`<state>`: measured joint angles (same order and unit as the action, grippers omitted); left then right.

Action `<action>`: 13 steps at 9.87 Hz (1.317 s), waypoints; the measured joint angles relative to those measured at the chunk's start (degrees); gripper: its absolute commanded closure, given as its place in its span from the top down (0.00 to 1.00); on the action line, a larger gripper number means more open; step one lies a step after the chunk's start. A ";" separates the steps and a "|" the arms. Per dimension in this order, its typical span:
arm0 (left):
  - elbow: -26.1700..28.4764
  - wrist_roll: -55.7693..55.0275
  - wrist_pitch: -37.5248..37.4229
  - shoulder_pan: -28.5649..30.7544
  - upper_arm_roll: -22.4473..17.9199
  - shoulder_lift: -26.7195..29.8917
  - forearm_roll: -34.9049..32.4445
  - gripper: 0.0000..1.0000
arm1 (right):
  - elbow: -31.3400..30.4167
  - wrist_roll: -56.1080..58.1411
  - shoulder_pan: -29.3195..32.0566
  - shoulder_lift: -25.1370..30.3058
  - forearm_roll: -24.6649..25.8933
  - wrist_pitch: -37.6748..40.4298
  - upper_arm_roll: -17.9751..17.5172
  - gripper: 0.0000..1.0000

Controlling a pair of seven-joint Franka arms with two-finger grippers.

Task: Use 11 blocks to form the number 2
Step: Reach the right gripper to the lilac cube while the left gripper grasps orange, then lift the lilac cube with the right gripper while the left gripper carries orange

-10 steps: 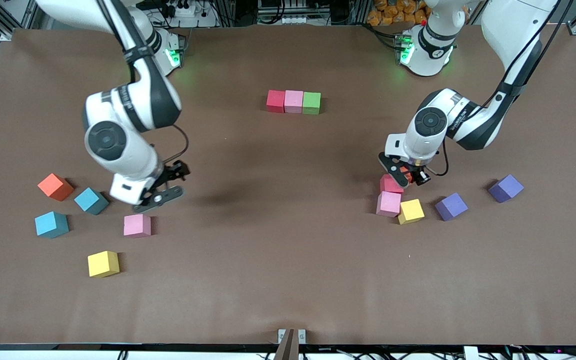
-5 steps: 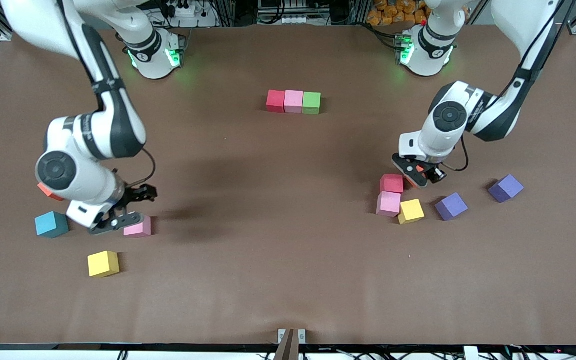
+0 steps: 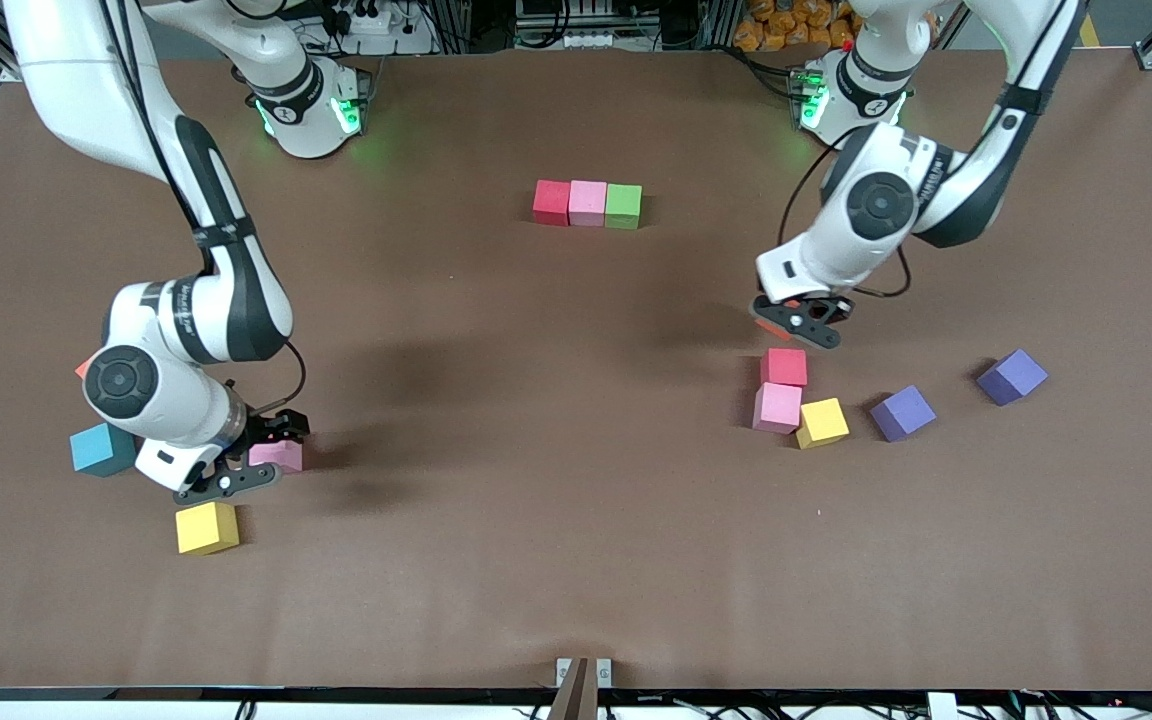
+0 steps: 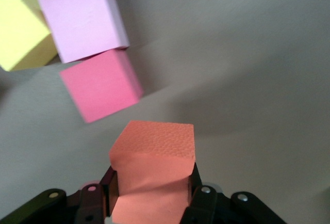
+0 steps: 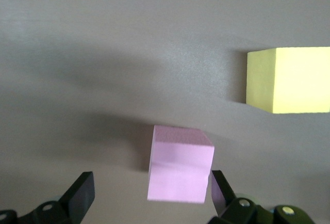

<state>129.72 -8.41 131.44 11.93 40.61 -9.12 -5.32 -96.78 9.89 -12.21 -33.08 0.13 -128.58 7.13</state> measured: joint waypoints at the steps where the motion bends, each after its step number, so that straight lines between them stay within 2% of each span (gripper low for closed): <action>1: -0.82 -6.25 -0.09 -2.98 0.26 -0.30 0.54 0.00 | 0.04 0.67 0.60 -1.22 0.00 -1.05 0.01 1.00; 4: -3.66 -20.12 -0.11 -11.17 0.38 -2.35 7.48 0.00 | 0.17 1.35 1.72 -2.88 0.00 -2.58 0.02 1.00; 7: -6.17 -29.28 -0.11 -16.52 0.17 -7.32 7.86 0.00 | 0.04 1.39 2.63 -4.17 -0.38 -3.27 0.02 1.00; 9: -6.96 -32.44 -0.07 -21.09 -2.22 -10.24 7.86 0.00 | -0.59 1.39 2.74 -5.20 -1.09 -4.97 -0.01 1.00; 10: -7.21 -33.49 -0.05 -23.51 -3.82 -10.81 7.86 0.00 | -0.68 1.39 2.74 -5.51 -1.13 -5.24 -0.05 0.90; 12: -7.61 -33.90 -0.05 -26.08 -5.52 -10.90 7.86 0.00 | -0.69 1.38 2.74 -5.58 -1.33 -5.38 -0.14 0.44; 13: -7.65 -33.90 -0.05 -26.72 -5.78 -10.92 7.51 0.00 | -0.69 1.38 2.73 -5.59 -1.39 -5.40 -0.27 0.33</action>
<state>122.07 -42.31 131.39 -14.79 34.82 -20.04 2.19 -97.47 11.27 -9.48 -38.67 -1.26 -133.98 6.86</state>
